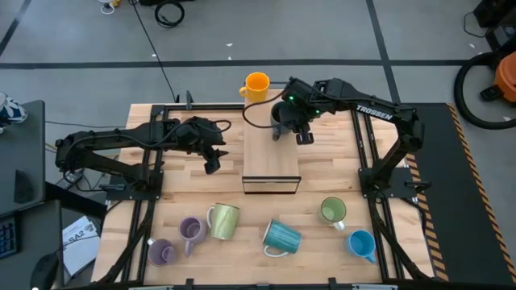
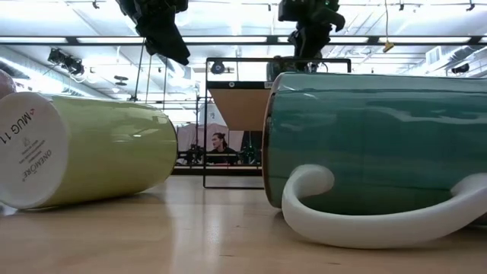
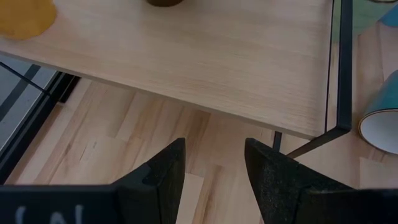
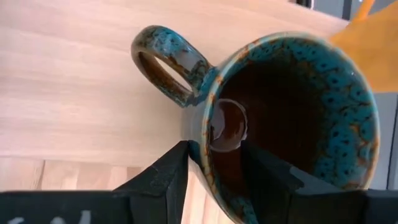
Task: Place coffee mugs
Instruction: Put the dark green mug on the shelf
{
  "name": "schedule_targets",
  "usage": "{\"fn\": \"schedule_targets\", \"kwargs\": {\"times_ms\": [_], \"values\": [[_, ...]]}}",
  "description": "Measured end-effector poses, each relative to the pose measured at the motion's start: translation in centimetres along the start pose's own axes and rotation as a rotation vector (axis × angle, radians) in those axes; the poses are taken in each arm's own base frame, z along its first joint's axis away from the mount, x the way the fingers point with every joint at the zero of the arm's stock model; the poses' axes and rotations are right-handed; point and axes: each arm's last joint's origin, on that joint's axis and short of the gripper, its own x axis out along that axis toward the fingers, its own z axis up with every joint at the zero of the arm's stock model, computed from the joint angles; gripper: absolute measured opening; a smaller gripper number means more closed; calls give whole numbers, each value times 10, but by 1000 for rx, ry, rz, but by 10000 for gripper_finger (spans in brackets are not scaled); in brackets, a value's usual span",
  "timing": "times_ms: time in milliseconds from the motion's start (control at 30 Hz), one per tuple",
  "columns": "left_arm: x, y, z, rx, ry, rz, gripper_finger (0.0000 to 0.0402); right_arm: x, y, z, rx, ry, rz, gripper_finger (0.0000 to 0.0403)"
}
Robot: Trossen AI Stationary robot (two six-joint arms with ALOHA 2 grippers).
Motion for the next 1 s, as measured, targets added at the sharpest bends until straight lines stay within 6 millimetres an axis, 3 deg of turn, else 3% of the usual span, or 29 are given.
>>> {"fn": "schedule_targets", "kwargs": {"times_ms": [233, 533, 1000], "values": [[0, 0, 0, 0, 0, 0, 172, 0, -8, 0, 14, 14, -110, 151], [0, 0, 0, 0, 0, 0, 172, -1, -37, -5, 173, -59, -223, 151], [0, 0, 0, 0, 0, 0, 172, -1, -53, -18, 203, -137, -92, 144]]}}
